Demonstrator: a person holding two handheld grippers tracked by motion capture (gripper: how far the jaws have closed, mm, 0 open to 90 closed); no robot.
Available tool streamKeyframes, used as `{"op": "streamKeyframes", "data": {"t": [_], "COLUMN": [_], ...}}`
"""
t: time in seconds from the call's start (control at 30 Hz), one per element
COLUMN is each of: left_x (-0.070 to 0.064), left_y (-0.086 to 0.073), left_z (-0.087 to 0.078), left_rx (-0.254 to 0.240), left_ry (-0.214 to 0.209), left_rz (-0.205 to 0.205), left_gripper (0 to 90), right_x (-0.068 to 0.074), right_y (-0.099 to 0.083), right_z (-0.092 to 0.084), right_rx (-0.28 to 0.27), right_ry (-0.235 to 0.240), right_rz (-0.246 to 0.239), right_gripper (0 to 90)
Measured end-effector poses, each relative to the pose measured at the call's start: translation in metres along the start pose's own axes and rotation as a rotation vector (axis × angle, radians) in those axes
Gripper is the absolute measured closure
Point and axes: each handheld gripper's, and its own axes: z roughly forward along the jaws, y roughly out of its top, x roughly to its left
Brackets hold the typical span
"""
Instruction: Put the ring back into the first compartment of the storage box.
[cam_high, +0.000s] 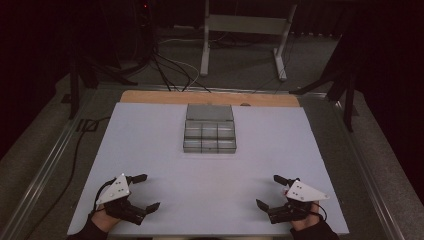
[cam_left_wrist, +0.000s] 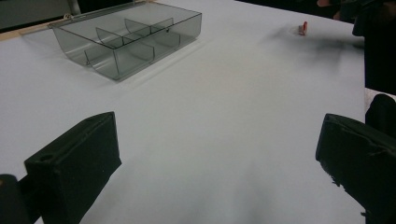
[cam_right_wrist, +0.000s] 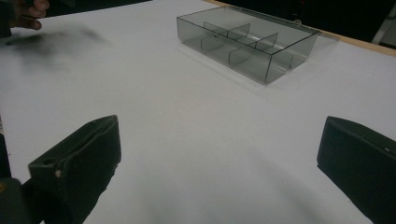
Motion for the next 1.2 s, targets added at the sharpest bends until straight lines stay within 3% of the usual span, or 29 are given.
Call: {"op": "streamKeyframes", "data": {"t": [0.57,0.9,1.07,1.2], "left_x": [0.000,0.001,0.001,0.001], "left_y": [0.000,0.000,0.000,0.001], "left_z": [0.001,0.000,0.000,-0.001], "left_rx": [-0.009,-0.019,-0.017,-0.034], "left_ry": [-0.017,-0.016,-0.018,-0.017], "left_rz": [-0.006,-0.011,-0.012,-0.013], "left_gripper": [0.5,0.5,0.5,0.5], "right_x": [0.000,0.008,0.011,0.008], "right_y": [0.000,0.009,0.018,0.021], "right_z": [-0.001,-0.001,-0.006,-0.009], "right_rx": [0.013,0.010,-0.032,-0.047], "right_ry": [-0.009,0.042,0.022,-0.027], "right_rz": [-0.007,-0.025,-0.025,-0.009], "right_gripper": [0.0,0.0,0.0,0.0]}}
